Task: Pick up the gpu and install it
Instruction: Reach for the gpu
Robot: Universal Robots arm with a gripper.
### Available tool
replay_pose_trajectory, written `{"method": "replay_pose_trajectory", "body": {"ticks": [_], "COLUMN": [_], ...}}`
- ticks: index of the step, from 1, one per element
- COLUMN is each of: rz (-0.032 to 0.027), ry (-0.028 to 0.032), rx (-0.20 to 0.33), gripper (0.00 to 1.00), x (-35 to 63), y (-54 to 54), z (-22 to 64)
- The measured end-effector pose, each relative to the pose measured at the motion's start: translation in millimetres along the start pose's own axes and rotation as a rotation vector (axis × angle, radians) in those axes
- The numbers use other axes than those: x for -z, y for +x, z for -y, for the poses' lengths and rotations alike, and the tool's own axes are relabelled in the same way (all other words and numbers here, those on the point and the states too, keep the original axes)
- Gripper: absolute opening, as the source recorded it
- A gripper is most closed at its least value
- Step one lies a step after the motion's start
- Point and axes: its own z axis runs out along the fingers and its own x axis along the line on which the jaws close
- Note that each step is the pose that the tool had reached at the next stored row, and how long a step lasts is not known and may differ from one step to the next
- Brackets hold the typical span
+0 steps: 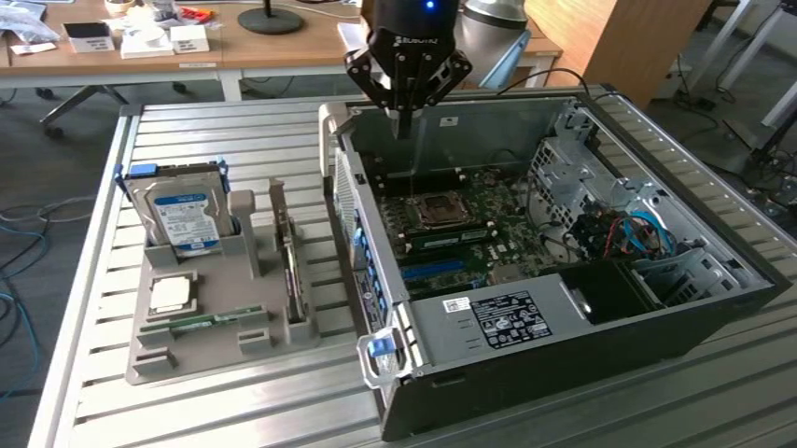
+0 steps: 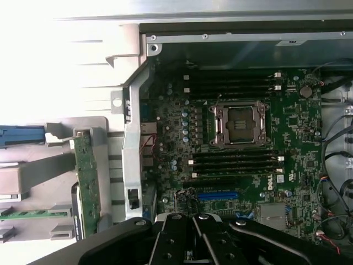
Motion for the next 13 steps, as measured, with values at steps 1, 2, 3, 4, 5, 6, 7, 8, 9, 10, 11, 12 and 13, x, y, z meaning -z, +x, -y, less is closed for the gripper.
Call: {"method": "replay_pose_trajectory", "body": {"ticks": [1, 2, 3, 4, 5, 6, 7, 8, 9, 10, 11, 12, 13], "rz": [0.0, 0.0, 0.0, 0.0, 0.0, 0.0, 0.0, 0.0, 0.0, 0.0, 0.0, 0.0, 0.0], "ry": [-0.0001, 0.0, 0.0, 0.0, -0.0001, 0.0, 0.0, 0.0, 0.0, 0.0, 0.0, 0.0001, 0.0], "rx": [0.0, 0.0, 0.0, 0.0, 0.0, 0.0, 0.0, 0.0, 0.0, 0.0, 0.0, 0.0, 0.0], "gripper": [0.11, 0.11, 0.11, 0.11, 0.11, 0.11, 0.11, 0.11, 0.11, 0.11, 0.11, 0.11, 0.11], "x": [0.0, 0.0, 0.0, 0.0, 0.0, 0.1, 0.1, 0.1, 0.1, 0.1, 0.2, 0.2, 0.2], "y": [0.4, 0.8, 1.3, 1.8, 2.4, 2.9, 3.4, 3.8, 4.3, 4.9, 5.7, 6.5, 7.5], "z": [0.1, 0.1, 0.1, 0.1, 0.2, 0.2, 0.3, 0.3, 0.3, 0.4, 0.5, 0.5, 0.6]}}
